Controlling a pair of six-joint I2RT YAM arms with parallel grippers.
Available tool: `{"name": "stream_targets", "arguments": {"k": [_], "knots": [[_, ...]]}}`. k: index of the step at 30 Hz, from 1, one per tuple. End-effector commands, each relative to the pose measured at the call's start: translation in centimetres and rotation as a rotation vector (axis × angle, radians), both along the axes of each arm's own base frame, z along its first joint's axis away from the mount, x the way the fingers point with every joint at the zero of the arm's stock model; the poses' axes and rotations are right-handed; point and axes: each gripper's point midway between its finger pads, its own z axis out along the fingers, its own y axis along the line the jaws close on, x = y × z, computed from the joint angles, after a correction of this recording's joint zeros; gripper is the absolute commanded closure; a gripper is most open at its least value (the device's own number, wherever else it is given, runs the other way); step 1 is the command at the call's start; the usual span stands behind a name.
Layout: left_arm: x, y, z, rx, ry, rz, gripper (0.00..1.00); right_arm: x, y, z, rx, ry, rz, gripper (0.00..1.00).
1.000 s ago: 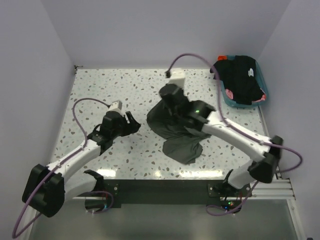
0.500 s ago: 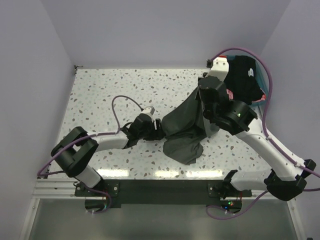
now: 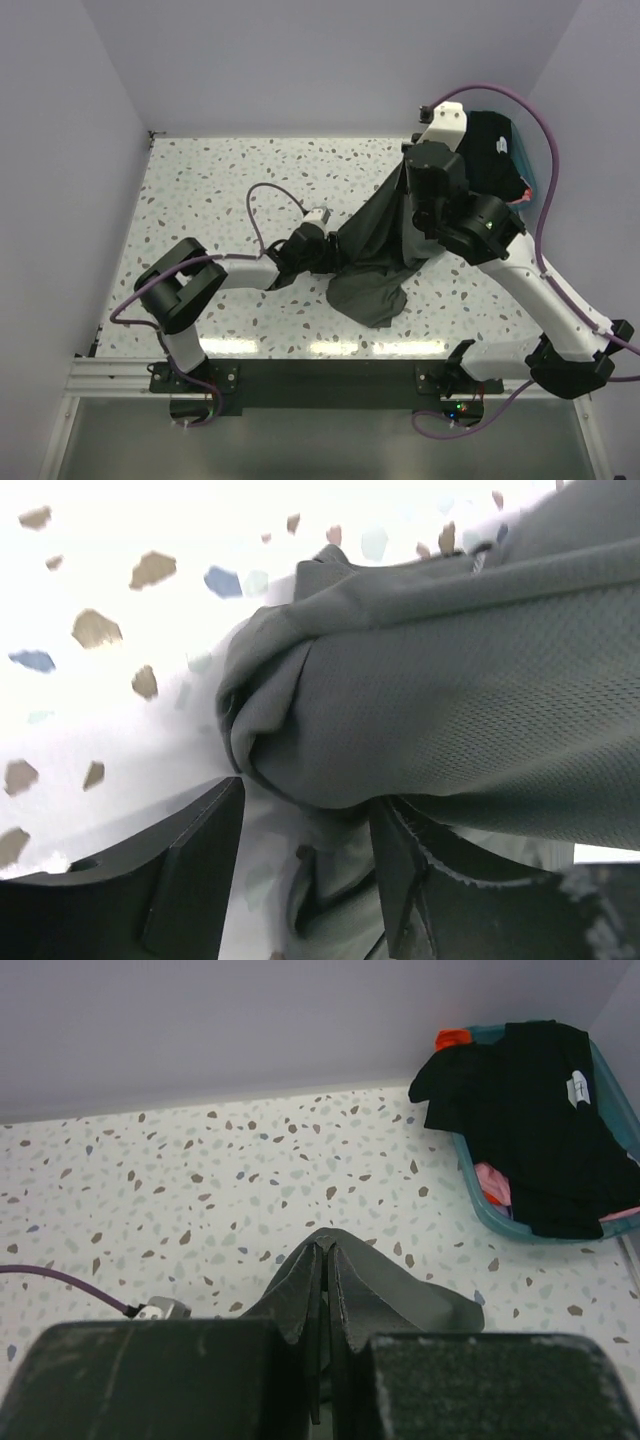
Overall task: Fold and stack the t-shirts
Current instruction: Flatten the tshirt out
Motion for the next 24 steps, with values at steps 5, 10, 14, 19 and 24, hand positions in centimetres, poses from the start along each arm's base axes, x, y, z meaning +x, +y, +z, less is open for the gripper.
{"name": "stream_targets", "arguments": {"k": [5,10,14,19,24], "knots": [[5.2,0.2,3.2,0.071,-0.138,0.145,0.66,-0.1,-0.9,4.3,0.018,-0.071,-0.010,1.00],[8.6,1.9,7.2,0.063,-0.207,0.240,0.91,0.5,-0.8,6.1,0.025,-0.103,-0.009,1.00],[11.5,4.6,11.3,0.015,-0.252,0.302,1.00,2.0,-0.2,7.9,0.039,-0.130,-0.006,1.00],[13.5,6.1,15.8,-0.007,-0.328,0.301,1.00,3.1,1.3,10.3,0.067,-0.170,0.045,1.00],[12.8,2.5,15.3,-0.061,-0.324,0.092,0.63,2.5,1.4,12.4,0.101,-0.212,0.076,1.00]]}}
